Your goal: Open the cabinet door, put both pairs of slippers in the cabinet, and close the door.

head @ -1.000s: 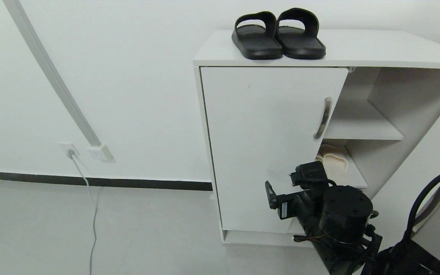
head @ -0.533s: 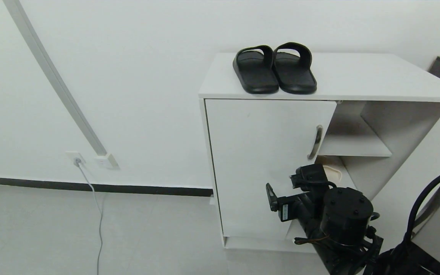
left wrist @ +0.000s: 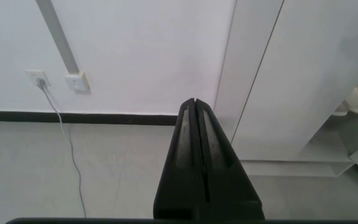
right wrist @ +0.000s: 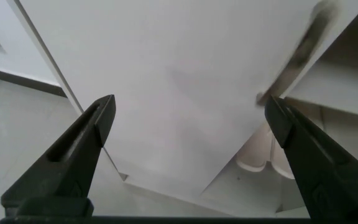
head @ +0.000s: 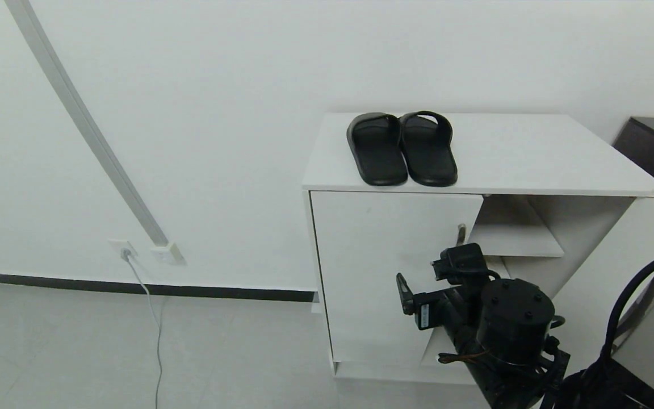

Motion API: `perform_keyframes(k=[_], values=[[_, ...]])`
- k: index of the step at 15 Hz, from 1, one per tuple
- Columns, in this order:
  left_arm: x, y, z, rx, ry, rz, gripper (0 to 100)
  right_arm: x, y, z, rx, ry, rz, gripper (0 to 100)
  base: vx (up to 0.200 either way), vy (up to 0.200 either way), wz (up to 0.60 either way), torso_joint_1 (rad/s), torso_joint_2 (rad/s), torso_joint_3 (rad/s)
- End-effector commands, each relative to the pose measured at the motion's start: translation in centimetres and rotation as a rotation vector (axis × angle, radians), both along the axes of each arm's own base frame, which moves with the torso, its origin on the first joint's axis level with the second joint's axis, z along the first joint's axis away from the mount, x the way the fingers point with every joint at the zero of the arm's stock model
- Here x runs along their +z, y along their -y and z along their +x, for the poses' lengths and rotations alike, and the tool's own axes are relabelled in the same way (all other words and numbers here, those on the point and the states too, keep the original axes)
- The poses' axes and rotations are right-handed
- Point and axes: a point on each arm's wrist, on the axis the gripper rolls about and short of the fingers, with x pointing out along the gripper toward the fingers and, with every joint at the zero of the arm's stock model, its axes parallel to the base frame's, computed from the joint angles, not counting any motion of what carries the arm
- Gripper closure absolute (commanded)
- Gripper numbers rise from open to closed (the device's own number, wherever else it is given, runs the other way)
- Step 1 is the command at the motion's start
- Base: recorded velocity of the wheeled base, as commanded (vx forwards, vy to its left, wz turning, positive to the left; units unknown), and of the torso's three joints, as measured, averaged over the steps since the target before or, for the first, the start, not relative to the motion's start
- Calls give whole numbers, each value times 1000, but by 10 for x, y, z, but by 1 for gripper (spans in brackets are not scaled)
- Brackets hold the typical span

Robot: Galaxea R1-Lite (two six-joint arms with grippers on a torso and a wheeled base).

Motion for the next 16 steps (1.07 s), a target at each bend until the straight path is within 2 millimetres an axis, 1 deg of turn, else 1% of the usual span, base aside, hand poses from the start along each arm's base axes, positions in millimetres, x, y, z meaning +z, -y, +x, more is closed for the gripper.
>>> perform_keyframes(k=[1, 11, 16], values=[[0, 0, 0, 1, -1, 0, 100, 0, 0, 0, 0, 0, 0, 0, 0, 0, 0, 217, -530, -315], [0, 0, 0, 1, -1, 0, 100, 0, 1, 1, -6, -1, -4, 0, 0, 0, 0, 243, -566, -322], [0, 0, 0, 1, -1, 0, 100, -1, 2, 0, -7, -2, -9, 0, 0, 0, 0, 181, -415, -222]])
